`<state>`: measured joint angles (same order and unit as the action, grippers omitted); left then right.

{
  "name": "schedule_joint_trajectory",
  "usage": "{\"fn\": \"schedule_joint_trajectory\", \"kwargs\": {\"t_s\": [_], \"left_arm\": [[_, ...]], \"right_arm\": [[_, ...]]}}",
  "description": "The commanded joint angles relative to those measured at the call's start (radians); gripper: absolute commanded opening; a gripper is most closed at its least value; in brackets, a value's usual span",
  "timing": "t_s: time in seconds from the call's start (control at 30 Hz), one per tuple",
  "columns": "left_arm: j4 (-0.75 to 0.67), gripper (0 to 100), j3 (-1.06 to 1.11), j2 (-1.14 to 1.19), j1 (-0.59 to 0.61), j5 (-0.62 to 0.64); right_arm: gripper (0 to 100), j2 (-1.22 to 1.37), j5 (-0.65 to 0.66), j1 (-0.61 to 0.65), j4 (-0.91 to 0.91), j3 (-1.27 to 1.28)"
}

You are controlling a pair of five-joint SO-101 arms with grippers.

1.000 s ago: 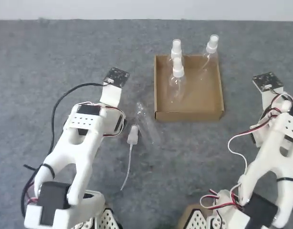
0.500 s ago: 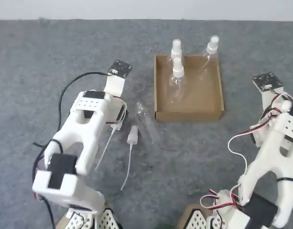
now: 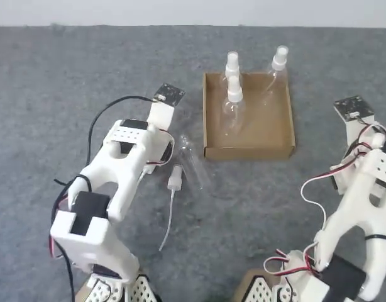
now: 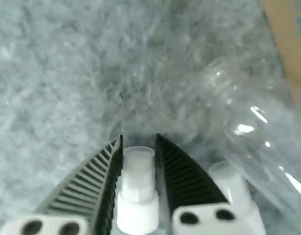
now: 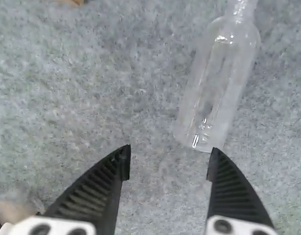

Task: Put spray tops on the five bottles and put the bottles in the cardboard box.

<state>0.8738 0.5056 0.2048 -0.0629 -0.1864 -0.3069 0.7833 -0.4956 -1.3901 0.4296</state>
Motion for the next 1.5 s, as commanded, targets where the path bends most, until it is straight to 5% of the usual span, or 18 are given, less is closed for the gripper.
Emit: {"fn": "schedule_joint_trajectory", "kwargs": {"t_s": [0.0, 0.4, 0.67, 0.9, 1.47], "left_arm": [[0.041, 1, -0.045, -0.064, -0.002, -0.002], [0.23, 1, 0.015, -0.531, 0.031, 0.094], [0.229, 1, 0.199, -0.812, 0.029, 0.114], [0.192, 1, 0.306, -0.867, 0.021, 0.114], [0.135, 1, 0.358, -0.861, 0.021, 0.112]], "right_arm": [[21.3, -0.059, 0.005, -0.033, 0.012, -0.008], [30.9, -0.016, 0.005, -0.05, -0.041, -0.181], [30.7, 0.263, -0.061, 0.018, -0.03, -0.399], [22.4, 0.547, -0.097, 0.019, 0.076, -0.523], [27.7, 0.74, -0.103, 0.031, 0.088, -0.652]]}}
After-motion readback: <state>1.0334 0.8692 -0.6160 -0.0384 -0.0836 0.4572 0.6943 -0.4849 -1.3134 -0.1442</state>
